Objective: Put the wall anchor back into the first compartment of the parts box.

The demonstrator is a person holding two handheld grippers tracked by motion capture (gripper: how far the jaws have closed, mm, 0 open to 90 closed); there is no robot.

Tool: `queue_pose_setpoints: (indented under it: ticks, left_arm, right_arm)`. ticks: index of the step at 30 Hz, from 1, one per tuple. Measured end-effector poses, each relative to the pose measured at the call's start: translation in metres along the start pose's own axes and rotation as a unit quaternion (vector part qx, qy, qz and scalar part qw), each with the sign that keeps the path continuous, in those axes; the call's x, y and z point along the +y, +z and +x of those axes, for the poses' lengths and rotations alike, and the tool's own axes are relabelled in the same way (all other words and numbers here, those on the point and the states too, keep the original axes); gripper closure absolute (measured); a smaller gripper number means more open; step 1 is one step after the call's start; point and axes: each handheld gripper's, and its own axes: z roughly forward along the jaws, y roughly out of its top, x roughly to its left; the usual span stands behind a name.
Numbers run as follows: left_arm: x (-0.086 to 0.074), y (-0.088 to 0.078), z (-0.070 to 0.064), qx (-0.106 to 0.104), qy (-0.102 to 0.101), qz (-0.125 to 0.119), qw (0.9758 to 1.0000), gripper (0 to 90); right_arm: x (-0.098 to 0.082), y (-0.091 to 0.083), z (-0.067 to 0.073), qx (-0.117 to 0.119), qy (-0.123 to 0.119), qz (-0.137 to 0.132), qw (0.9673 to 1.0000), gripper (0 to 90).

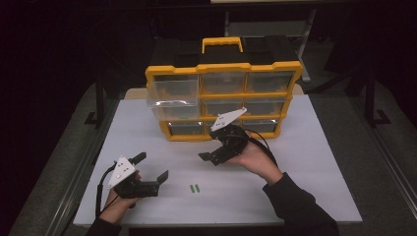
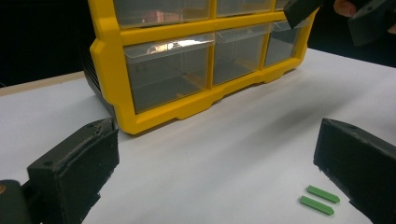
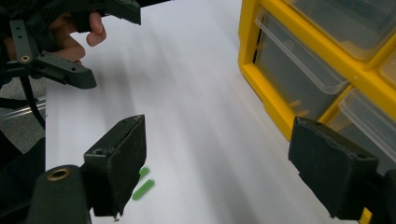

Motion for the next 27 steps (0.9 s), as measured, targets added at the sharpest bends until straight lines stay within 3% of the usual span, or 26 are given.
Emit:
queue_pose_setpoints:
  ticks: [19,27]
  left_arm:
    - [-0.001,-0.002,-0.003,0.005,0.011,0.005,0.9999,0.0]
    - [-0.001,-0.002,-0.003,0.005,0.007,0.002,1.0,0.0]
  right_arm:
    - [-0.023,0.018,0.012,0.011,-0.004,0.021,0.9997,19.4]
    - [-0.032,0.028,0.016,0.018,0.009,0.028,0.9994,19.3]
